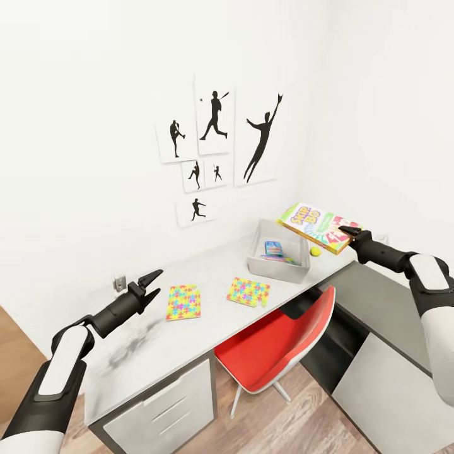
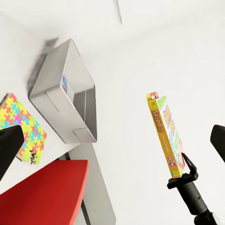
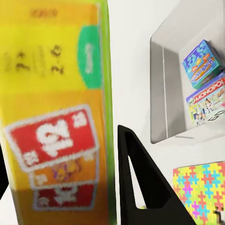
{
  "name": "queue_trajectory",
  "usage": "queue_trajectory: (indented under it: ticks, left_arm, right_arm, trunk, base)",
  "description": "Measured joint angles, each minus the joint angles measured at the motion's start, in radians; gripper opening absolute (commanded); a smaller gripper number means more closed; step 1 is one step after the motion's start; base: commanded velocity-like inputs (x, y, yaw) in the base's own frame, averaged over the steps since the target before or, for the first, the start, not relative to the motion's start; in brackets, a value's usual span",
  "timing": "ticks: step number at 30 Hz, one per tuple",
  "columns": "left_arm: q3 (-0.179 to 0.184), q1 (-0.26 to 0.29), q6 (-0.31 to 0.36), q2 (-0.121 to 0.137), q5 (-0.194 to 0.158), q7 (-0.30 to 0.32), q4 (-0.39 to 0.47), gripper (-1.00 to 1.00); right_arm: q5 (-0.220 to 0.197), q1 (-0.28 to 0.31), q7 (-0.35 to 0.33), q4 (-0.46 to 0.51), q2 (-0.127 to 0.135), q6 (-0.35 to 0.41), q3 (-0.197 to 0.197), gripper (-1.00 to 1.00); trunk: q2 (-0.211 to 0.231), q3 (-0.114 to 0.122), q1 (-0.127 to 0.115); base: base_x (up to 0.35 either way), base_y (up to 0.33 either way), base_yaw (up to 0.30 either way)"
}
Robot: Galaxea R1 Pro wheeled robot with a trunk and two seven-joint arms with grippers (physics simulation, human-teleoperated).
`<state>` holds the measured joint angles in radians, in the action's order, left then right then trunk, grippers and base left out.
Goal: Put all the toys in the child's room - the three board games (two on the bed and one on the table), the two jigsaw puzzles on the table, and the tennis ball on the table - inside the toy box on the table in the child's room.
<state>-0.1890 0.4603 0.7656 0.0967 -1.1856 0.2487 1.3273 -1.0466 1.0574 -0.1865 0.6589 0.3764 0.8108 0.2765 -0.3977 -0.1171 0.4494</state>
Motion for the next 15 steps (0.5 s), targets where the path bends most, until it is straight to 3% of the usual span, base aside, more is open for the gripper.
queue_trajectory:
  ticks: [8, 15]
  left_arm:
    - [-0.001, 0.000, 0.001, 0.005, 0.000, 0.000, 0.000, 1.00]
    - [0.000, 0.000, 0.002, 0.007, 0.000, -0.001, 0.000, 1.00]
  right_arm:
    - [0.004, 0.000, 0.093, -0.003, -0.046, -0.130, 0.001, -1.00]
    - [0.004, 0.000, 0.141, -0.010, -0.057, -0.179, 0.006, -1.00]
  trunk:
    - [0.000, 0.000, 0.000]
    - [0.000, 0.000, 0.000]
  base:
    - [0.000, 0.175, -0.001]
    - [0.000, 0.262, 0.000]
